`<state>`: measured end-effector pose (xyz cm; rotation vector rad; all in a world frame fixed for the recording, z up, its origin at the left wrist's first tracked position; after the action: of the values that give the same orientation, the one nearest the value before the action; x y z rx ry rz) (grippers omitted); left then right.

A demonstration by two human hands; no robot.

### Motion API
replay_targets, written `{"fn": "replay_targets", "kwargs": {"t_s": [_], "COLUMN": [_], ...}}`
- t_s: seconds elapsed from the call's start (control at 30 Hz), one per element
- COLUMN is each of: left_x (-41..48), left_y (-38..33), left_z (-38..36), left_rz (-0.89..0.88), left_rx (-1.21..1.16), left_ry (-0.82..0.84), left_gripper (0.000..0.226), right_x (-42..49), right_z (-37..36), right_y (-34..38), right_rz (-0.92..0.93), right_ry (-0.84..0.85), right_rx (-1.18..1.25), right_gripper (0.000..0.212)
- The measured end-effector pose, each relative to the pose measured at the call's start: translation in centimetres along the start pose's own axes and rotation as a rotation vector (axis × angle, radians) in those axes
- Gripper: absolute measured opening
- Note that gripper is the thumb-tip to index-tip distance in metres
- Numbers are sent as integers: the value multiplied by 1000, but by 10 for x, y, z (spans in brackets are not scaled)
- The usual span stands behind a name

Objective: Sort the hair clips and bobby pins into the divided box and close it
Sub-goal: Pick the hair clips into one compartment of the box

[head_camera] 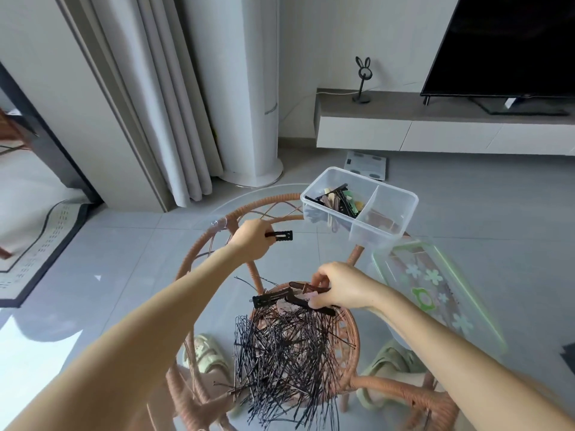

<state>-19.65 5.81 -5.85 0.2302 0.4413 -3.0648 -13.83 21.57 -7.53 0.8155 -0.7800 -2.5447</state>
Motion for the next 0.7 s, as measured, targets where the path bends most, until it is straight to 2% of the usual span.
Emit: {"fn": "replay_targets", "kwargs": {"t_s": [0.1, 0.2, 0.37, 0.5, 0.7], "left_x": [-33, -76, -115, -118, -115], "left_y": [3, 1, 3, -5, -10], "left_z": [14, 16, -10, -29, -39], "left_rz": [14, -62, -107, -127, -52], "left_rx": [-81, 25, 129, 123, 133], "left_ry": [-50, -94, -60, -31, 53], "left_gripper": [19, 21, 21, 19, 24], "right_x": [-1, -8, -26, -38, -50], "right_z": [-2, 2, 17, 28, 40], "right_y": [1, -1, 1, -2, -8], "right_rz": [27, 50, 102, 105, 85], "right_ry": [-5, -72, -215, -317, -381], "right_rx": [28, 74, 192, 226, 384], "right_gripper": [36, 20, 14, 12, 12]}}
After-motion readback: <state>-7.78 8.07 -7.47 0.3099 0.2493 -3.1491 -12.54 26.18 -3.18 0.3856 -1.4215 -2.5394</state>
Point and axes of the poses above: each hand's wrist, its own x-axis towards the middle knuckle, its own z-axis out of the back of the hand, y = z × x, the point moved 9 cm from there along x, towards the middle knuckle, and after that the axes turned 9 degrees about x, right-handed, at the moved point
